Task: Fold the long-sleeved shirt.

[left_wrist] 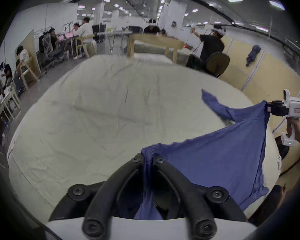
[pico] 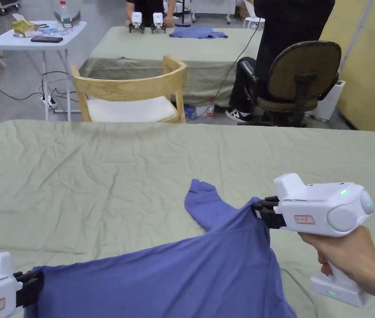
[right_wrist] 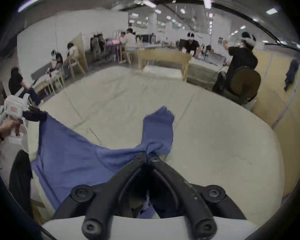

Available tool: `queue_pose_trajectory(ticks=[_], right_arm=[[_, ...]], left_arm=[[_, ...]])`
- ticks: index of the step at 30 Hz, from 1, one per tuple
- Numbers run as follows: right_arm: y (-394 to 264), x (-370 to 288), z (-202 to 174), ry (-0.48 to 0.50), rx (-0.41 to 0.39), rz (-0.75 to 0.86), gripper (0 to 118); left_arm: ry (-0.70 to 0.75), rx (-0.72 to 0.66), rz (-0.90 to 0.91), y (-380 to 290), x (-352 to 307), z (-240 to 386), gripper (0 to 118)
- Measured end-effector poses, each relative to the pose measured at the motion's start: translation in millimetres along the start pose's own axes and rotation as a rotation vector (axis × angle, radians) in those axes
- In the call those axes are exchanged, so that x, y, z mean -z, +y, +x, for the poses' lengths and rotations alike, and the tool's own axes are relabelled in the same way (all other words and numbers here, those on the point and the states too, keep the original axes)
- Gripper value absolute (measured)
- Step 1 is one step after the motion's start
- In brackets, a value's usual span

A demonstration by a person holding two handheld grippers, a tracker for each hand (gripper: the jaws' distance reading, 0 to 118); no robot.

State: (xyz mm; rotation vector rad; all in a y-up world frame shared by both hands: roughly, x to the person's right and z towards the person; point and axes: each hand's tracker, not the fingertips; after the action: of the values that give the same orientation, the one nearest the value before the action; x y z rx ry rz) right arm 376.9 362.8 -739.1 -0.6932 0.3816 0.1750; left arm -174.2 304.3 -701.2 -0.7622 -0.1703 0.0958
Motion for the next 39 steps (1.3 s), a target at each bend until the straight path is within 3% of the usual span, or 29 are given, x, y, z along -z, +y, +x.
queue_pose_trajectory(ticks=[1,8,16,28,39], right_arm=[[6.6,-22.3,-2.1,-0.035,-0.025,0.056,3],[60.2,-154.7,1.8,-0.107,0.060,0.271,3],[137.5,-266.1,-10.4,-0.229,0.024,0.437,3],[260.3,-396.9,-3.7,-0.347,0.035,0.592,3],[322.3,-471.3,-4.0,-0.438,0.092,0.689,3]], left_arm=[[-0.013,0.010,0.038,10.2,-13.2,2.9,8],[-0.075,0.083,0.245,84.7,-97.7,23.1,8],[-0.120,0.141,0.430,177.7,-167.3,37.0,8],[-0.190,0.145,0.630,326.4,-270.7,56.9,8],[-0.212,0.146,0.793,408.8,-366.5,83.7,8]])
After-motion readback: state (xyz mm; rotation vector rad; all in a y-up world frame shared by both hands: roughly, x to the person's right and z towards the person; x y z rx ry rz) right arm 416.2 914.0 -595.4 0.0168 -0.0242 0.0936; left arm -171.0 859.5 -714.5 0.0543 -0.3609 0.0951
